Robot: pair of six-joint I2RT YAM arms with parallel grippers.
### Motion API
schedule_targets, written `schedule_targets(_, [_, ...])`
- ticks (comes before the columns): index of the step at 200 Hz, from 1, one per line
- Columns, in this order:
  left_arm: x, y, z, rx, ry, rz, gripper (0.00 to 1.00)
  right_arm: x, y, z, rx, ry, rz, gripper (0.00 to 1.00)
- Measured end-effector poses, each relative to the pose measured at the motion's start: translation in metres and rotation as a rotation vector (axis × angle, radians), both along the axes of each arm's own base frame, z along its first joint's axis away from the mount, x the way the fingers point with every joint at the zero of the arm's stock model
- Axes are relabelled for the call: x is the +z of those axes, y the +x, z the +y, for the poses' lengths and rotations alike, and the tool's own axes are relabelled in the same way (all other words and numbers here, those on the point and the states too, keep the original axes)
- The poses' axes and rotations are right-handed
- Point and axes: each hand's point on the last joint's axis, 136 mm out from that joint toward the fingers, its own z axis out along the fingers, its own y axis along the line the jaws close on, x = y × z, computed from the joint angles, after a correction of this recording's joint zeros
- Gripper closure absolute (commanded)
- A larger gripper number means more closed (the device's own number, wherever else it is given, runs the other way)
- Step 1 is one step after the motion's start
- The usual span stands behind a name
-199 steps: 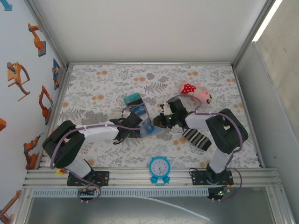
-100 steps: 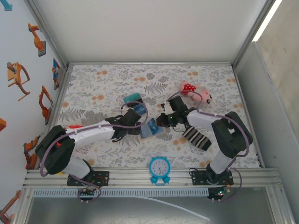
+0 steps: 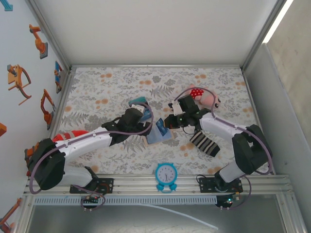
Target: Take the credit cards out of the card holder
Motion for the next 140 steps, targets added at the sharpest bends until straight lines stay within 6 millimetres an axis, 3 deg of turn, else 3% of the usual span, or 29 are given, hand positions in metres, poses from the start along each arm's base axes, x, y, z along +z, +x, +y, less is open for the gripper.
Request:
schedule_targets(18, [0.014,0.003,-0.007,-0.064,-0.042,-0.030,0.00,0.012,-0.001,0.000,0.019,0.006,-0.033,1.00])
schedule_targets(63, [0.037,0.014,-0.013,-0.194,-0.189,-0.036,0.05,0.041,-0.013,0.000,0.081,0.057,-0.090,1.00])
schedule_targets(140, [0.040,-0.022,-0.059,-0.577,-0.279,0.068,0.06,0.087,-0.040,0.010,0.226,0.202,-0.160,1.00])
